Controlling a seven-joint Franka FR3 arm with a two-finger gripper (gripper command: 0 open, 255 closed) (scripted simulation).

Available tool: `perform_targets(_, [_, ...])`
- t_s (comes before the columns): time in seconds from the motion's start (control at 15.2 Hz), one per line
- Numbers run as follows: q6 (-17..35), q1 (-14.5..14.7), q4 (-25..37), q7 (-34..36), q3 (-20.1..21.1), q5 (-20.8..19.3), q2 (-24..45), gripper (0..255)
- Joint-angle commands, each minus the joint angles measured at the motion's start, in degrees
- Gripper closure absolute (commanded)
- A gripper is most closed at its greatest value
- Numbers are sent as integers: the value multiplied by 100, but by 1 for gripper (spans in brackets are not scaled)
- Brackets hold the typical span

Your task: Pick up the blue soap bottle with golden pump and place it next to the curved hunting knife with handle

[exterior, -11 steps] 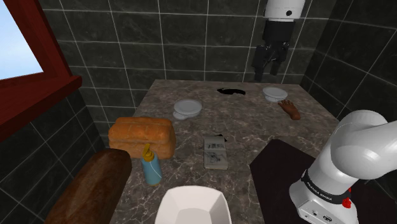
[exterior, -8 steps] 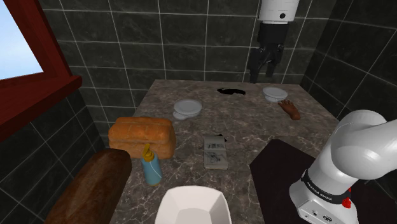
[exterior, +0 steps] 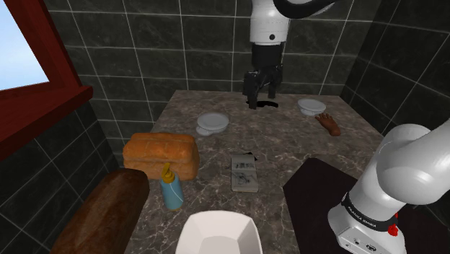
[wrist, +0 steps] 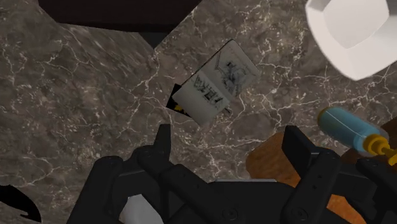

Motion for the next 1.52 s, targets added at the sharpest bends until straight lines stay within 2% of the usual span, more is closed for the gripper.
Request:
perform_targets(0.0, [152, 70, 151, 113, 192, 17, 353, 0])
perform_targets(0.4, [519, 237, 824, 475, 724, -126, 1574, 0])
perform_targets(0.86, [714, 524, 1877, 994, 1229, -603, 3128, 0])
perform_targets(1.19, [656, 889, 2831, 1363, 1434, -1084, 4310, 0])
perform_targets(1.45, [477, 1300, 3744, 1587, 1487, -1473, 5281, 0])
